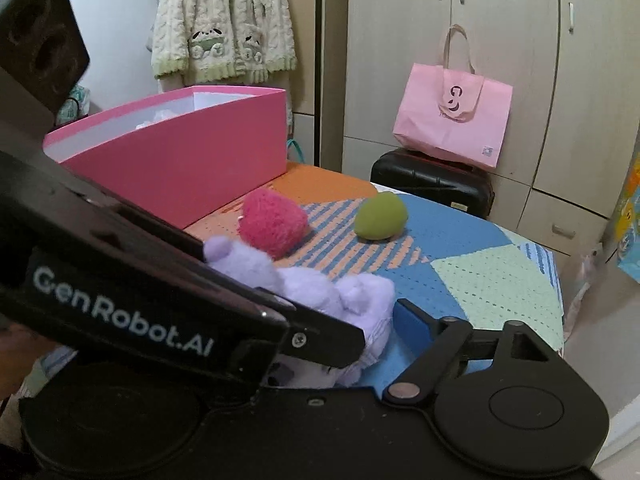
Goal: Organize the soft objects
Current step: 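Grasp the lavender plush toy with both grippers together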
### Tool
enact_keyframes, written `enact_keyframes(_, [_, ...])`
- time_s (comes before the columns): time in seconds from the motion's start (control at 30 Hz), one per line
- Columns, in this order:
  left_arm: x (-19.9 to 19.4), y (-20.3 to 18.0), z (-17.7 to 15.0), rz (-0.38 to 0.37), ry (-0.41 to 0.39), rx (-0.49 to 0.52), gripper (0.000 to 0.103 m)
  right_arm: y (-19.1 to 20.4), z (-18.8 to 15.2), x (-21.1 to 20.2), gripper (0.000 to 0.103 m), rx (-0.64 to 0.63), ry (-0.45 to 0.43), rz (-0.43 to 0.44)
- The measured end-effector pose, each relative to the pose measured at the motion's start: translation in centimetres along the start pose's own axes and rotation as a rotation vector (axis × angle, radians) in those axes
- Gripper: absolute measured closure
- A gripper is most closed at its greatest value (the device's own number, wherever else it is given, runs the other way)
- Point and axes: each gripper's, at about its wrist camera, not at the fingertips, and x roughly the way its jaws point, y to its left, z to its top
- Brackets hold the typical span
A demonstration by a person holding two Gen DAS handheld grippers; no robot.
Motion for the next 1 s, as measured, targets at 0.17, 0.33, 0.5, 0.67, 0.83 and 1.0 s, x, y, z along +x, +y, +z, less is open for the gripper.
enact_keyframes(0.17, [-0.5, 0.2, -0.8, 0.020, 0.014, -0.005, 0.067, 0.4, -1.1, -0.1, 0.016, 0.020, 0.014, 0.010])
enact_keyframes(0.33, [-1.0, 1.7, -1.0, 0.032, 0.010, -0.064, 0.066, 1.0, -2.4, -0.1, 0.011, 0.048, 0.042, 0.027])
enact_keyframes(0.5, [-1.5, 2.8, -1.5, 0.041, -0.001, -0.110, 0.064, 1.5, -2.7, 0.2, 0.012, 0.067, 0.042, 0.037])
enact_keyframes(0.67, [-3.3, 2.7, -2.1, 0.049, -0.118, -0.044, 0.029, 2.2, -2.8, 0.3, 0.011, 0.083, 0.033, 0.013])
enact_keyframes(0.83, [-3.5, 3.2, -2.4, 0.047, -0.121, -0.036, 0.037, 3.1, -2.8, 0.0, 0.012, 0.110, 0.015, 0.020])
enact_keyframes(1.0, [-2.7, 4.0, -2.7, 0.083, -0.059, -0.027, 0.045, 3.5, -3.1, -0.1, 0.023, 0.127, -0.011, 0.011])
